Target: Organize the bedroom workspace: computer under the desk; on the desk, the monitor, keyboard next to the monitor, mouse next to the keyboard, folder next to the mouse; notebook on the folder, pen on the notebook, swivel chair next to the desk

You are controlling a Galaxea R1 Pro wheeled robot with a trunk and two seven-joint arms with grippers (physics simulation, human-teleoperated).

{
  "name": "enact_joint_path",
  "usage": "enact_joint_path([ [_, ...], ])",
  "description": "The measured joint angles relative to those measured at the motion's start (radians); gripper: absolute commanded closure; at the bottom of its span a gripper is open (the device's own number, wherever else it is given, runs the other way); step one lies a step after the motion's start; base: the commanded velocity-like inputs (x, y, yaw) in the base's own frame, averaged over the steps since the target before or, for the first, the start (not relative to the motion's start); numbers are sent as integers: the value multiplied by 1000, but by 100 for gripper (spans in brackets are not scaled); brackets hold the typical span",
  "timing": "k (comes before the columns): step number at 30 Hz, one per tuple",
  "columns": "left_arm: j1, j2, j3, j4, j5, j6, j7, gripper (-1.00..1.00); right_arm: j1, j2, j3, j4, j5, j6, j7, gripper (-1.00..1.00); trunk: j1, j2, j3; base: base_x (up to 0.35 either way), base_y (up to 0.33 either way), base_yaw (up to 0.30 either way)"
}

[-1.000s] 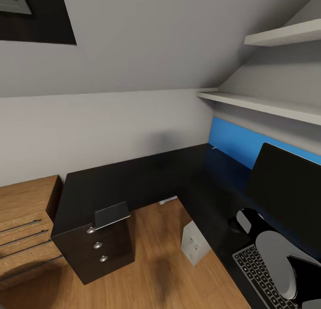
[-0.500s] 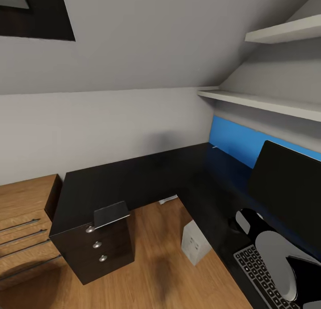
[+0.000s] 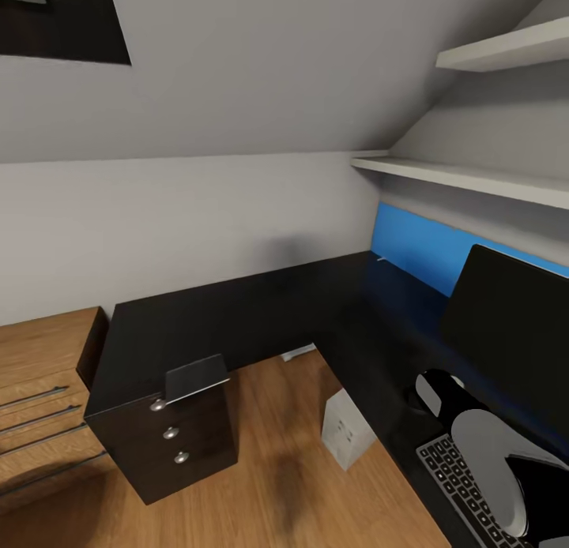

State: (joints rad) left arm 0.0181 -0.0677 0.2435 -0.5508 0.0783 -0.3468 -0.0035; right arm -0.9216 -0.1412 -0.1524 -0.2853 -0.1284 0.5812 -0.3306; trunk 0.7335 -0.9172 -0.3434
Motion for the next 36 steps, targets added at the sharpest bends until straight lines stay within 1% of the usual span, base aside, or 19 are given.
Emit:
enact_joint_path([
  [8,0,0,0,0,0,0,0,-100,0,0,2,0,0,0,0,100,31,-56,-25,0,0,0],
  [20,0,0,0,0,-1,-4,-9,-100,0,1,3,0,0,-1,1,100,31,-56,-25,-3,0,0],
  [25,0,-1,0,0,-2,-4,-9,-100,0,1,2,0,0,-2,1,100,31,-56,-25,-158,0,0],
  [36,0,-1,0,1,-2,-4,-9,-100,0,1,3,0,0,-2,2,100,31,-56,-25,-39,19,0],
])
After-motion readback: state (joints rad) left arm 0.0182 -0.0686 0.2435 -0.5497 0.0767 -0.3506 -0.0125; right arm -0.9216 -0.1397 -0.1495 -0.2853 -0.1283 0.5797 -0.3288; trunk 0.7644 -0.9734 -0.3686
